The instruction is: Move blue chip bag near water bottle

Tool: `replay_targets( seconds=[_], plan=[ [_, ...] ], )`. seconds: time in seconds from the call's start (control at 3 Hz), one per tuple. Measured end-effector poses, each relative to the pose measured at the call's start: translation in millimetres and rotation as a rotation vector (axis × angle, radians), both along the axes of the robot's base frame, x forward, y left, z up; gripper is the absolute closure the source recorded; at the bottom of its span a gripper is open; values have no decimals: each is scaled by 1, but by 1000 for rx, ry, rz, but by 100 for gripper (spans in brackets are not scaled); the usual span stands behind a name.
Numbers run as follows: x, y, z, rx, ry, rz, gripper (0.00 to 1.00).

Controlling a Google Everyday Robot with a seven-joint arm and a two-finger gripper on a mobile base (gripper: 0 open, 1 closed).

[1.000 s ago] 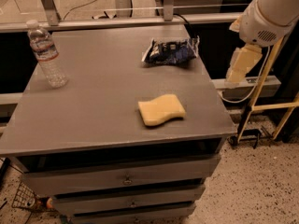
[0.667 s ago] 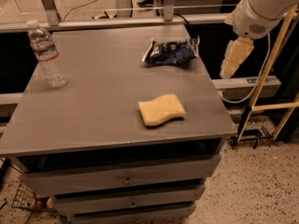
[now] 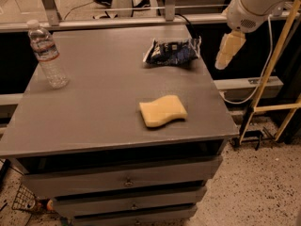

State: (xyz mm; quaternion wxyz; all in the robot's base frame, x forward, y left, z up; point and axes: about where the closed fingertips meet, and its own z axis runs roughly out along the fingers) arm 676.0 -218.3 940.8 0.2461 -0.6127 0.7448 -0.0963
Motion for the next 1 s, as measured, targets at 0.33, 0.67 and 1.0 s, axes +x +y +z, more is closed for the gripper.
replay_targets(
  seconds=[0.33, 0.67, 1.0],
  plan=[
    [24, 5, -6, 17, -18, -25, 0],
    [37, 12, -12, 32, -17, -43, 0],
    [50, 21, -22, 31, 3, -56, 0]
  ],
)
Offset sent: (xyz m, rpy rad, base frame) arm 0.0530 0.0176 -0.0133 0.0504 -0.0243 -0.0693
